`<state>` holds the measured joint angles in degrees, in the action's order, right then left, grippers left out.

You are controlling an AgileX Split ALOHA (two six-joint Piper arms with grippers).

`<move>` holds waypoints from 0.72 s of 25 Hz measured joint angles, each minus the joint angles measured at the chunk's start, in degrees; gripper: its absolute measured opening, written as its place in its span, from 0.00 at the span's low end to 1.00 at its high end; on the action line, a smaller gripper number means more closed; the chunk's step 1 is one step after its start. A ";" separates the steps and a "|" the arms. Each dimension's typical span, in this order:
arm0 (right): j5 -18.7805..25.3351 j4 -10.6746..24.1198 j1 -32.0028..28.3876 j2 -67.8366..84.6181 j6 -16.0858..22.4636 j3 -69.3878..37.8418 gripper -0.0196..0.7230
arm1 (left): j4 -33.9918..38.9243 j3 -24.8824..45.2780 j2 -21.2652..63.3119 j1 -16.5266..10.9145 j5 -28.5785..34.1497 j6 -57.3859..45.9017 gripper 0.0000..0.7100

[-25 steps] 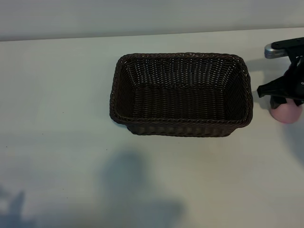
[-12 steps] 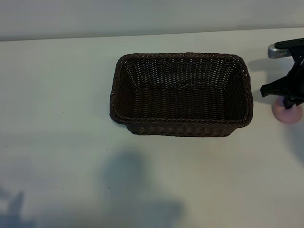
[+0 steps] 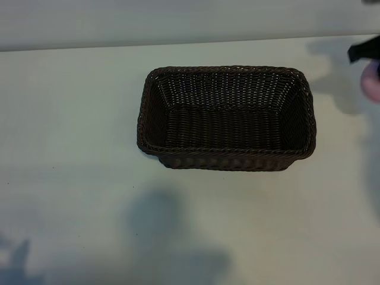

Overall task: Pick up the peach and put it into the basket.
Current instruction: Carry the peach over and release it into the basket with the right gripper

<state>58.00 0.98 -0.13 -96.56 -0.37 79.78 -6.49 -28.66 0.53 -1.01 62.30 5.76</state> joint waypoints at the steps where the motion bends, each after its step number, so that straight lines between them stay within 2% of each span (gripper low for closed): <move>1: 0.93 0.00 0.00 0.71 -0.06 1.04 0.09 | 0.00 0.00 0.00 0.00 0.00 0.00 0.84; 4: 2.80 -0.21 0.00 1.56 -0.17 2.89 0.09 | 0.00 0.00 0.00 0.00 0.00 0.00 0.84; 7: 3.02 -1.89 0.00 1.56 -0.36 3.13 0.09 | 0.00 0.00 0.00 0.00 0.00 0.00 0.84; 10: 3.51 -6.41 0.57 1.56 -1.95 3.13 0.09 | 0.00 0.00 0.00 0.00 0.00 0.00 0.84; 14: 4.05 -10.39 5.01 1.56 -3.15 3.13 0.09 | 0.00 0.00 0.00 0.00 0.00 0.00 0.84; 18: 2.38 -11.54 12.04 1.56 -3.21 3.13 0.09 | 0.00 0.00 0.00 0.00 0.00 0.00 0.84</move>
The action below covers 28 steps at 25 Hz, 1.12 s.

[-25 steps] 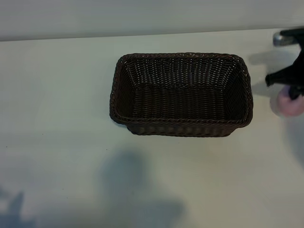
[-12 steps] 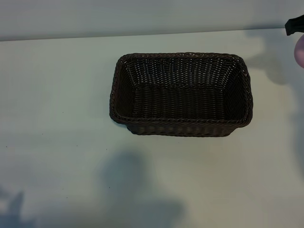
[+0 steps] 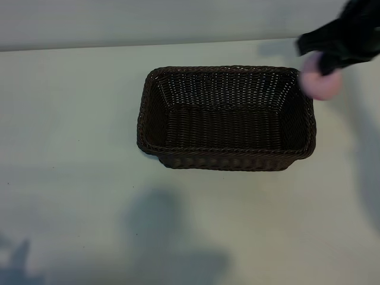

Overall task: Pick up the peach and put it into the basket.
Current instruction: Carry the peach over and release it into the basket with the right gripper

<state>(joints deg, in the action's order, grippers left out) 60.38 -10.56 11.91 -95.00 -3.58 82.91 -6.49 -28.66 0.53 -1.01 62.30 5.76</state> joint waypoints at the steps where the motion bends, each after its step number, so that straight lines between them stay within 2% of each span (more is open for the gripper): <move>1: -0.91 0.00 1.56 0.00 0.00 0.00 0.09 | 0.00 0.00 0.00 0.00 0.00 0.00 0.84; 4: -4.39 -0.36 6.01 -0.35 0.00 0.00 0.09 | 0.00 0.00 0.00 0.00 0.00 0.00 0.84; 7: -6.89 -0.41 7.86 -1.69 0.00 0.00 0.09 | 0.00 0.00 0.00 0.00 0.00 0.00 0.84; 15: -11.82 0.01 8.09 -12.05 0.00 0.05 0.09 | 0.00 0.00 0.00 0.00 0.00 0.00 0.84; 24: -12.63 0.04 8.09 -19.99 -0.06 0.12 0.10 | 0.00 0.00 0.00 0.00 0.00 0.00 0.84; 28: -11.74 0.08 8.09 -19.99 -0.06 2.27 0.18 | 0.00 0.00 0.00 0.00 0.00 0.00 0.84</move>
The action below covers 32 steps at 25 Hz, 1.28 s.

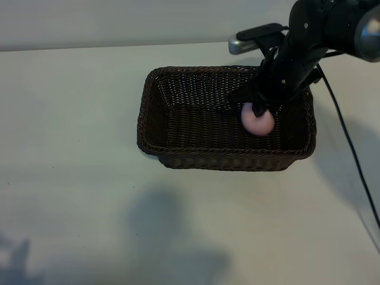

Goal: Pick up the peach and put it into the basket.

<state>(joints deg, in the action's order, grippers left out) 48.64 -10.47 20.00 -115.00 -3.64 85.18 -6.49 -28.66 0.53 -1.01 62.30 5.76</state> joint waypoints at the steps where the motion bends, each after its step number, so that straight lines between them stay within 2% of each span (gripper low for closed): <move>1: 0.47 0.00 0.00 0.00 0.00 0.72 0.22 | 0.00 0.00 0.00 0.00 0.00 0.00 0.84; 3: 1.69 0.00 0.00 0.00 0.00 2.04 0.35 | 0.00 0.00 0.00 0.00 0.00 0.00 0.84; 8: 4.90 0.00 0.00 1.36 0.00 3.87 0.77 | 0.00 0.00 0.00 0.00 0.00 0.00 0.84; 11: 5.40 0.00 0.00 3.95 0.00 4.00 0.88 | 0.00 0.00 0.00 0.00 0.00 0.00 0.84; 13: 5.57 0.64 0.00 5.95 0.00 4.05 0.88 | 0.00 0.00 0.00 0.00 0.00 0.00 0.84; 18: 7.17 5.87 -1.95 11.05 0.55 4.13 0.83 | 0.00 0.00 0.00 0.00 0.00 0.00 0.84; 23: 10.53 7.64 -10.39 12.01 0.39 4.24 0.81 | 0.00 0.00 0.00 0.00 0.00 0.00 0.84; 32: 11.33 11.03 -28.75 12.01 0.84 4.24 0.81 | 0.00 0.00 0.00 0.00 0.00 0.00 0.84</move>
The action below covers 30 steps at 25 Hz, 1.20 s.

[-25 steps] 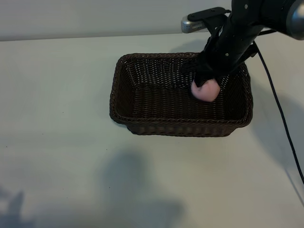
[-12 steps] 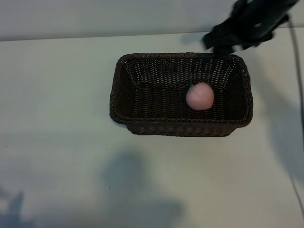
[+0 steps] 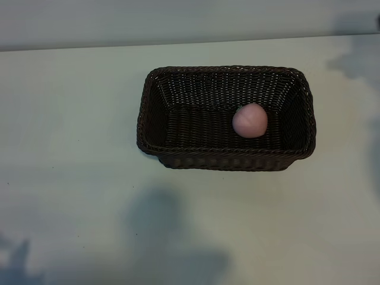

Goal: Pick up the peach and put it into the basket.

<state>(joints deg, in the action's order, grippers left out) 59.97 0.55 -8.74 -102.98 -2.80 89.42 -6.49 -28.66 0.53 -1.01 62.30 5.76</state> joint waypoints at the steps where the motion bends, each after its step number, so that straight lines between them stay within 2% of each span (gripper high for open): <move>1: 0.57 0.14 -1.31 0.00 0.06 0.00 0.81 | 0.00 0.00 0.00 0.00 0.00 0.00 0.84; 4: 2.49 0.21 -3.37 0.00 0.06 0.00 0.81 | 0.00 0.00 0.00 0.00 0.00 0.00 0.84; 13: 9.26 0.11 -3.52 0.91 0.18 0.00 0.81 | 0.00 0.00 0.00 0.00 0.00 0.00 0.84; 16: 9.61 -0.11 -3.52 3.31 0.53 0.00 0.81 | 0.00 0.00 0.00 0.00 0.00 0.00 0.84; 21: 10.00 -2.80 -3.52 10.54 0.71 0.00 0.81 | 0.00 0.00 0.00 0.00 0.00 0.00 0.84; 24: 10.18 -5.18 -3.52 16.83 0.71 -0.09 0.81 | 0.00 0.00 0.00 0.00 0.00 0.00 0.84; 30: 10.57 -6.72 -3.52 31.04 0.71 -0.09 0.81 | 0.00 0.00 0.00 0.00 0.00 0.00 0.84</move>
<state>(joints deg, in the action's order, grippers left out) 70.54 -6.17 -12.26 -71.94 -2.08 89.32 -6.49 -28.66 0.53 -1.01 62.30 5.76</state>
